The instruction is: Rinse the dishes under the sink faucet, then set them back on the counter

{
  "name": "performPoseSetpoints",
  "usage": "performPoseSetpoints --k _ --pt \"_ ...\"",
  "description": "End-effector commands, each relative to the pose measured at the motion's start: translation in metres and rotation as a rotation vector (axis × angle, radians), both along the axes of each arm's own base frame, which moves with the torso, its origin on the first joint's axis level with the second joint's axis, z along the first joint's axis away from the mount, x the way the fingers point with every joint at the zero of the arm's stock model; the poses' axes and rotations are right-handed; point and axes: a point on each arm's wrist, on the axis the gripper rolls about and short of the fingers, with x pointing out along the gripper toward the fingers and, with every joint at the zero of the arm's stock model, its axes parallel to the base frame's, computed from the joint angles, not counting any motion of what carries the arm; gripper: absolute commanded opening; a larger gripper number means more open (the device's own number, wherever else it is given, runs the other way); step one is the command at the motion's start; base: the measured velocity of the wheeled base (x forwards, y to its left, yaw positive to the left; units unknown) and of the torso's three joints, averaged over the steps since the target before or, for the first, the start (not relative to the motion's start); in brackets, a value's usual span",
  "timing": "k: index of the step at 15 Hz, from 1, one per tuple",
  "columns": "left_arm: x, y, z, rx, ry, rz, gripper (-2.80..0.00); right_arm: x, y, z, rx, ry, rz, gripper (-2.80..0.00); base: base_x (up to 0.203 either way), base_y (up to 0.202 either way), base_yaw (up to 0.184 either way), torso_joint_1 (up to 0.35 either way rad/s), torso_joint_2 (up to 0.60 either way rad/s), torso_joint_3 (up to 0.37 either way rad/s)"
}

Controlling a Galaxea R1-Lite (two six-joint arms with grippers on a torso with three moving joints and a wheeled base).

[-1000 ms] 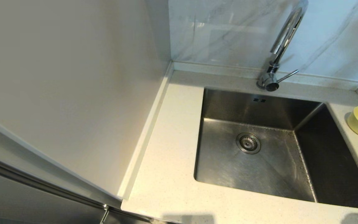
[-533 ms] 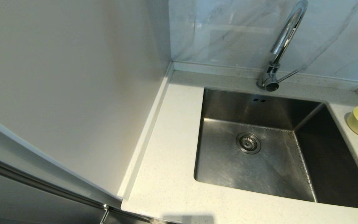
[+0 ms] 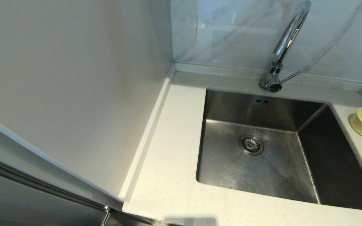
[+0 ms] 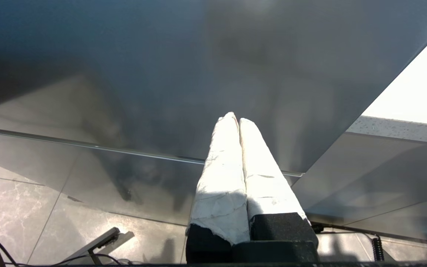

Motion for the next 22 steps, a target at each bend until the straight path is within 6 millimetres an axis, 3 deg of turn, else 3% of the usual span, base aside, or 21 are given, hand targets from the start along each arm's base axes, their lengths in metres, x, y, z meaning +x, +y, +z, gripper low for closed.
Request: performPoseSetpoints --k 1,3,22 --pt "0.0 0.0 0.0 0.0 0.0 0.0 -2.8 0.0009 0.0013 -0.0041 0.006 0.005 0.057 -2.8 0.0 0.0 0.0 0.0 0.0 0.0" --pt "0.0 0.0 0.0 0.0 0.0 0.0 -2.8 0.0059 0.0026 -0.0121 -0.014 -0.011 0.117 -2.8 0.0 0.0 0.0 0.0 0.0 0.0" --pt "0.0 0.0 0.0 0.0 0.0 0.0 -2.8 0.0074 0.0022 -0.0115 0.059 -0.053 0.095 -2.8 0.0 0.0 0.0 0.0 0.0 0.0"
